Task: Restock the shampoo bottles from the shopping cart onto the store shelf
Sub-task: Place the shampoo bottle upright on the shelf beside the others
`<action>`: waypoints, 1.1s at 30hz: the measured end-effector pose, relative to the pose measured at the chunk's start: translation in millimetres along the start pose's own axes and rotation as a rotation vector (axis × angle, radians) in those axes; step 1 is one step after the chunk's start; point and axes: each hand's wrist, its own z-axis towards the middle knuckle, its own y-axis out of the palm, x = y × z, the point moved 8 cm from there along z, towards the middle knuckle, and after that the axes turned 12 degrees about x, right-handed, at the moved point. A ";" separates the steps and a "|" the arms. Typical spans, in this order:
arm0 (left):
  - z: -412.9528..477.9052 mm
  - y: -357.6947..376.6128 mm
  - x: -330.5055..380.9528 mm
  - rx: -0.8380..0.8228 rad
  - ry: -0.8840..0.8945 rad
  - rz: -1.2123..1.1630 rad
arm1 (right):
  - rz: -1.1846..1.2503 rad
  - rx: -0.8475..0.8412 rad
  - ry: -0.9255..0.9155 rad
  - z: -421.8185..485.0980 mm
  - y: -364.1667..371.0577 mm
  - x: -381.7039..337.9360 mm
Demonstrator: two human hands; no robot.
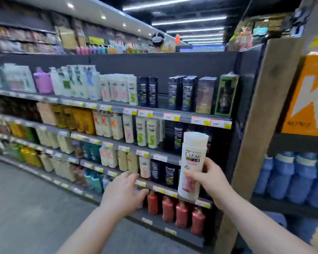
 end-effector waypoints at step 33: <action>346.3 -2.6 -388.8 -0.070 -0.132 0.040 | 0.017 -0.176 -0.067 261.0 493.6 -53.8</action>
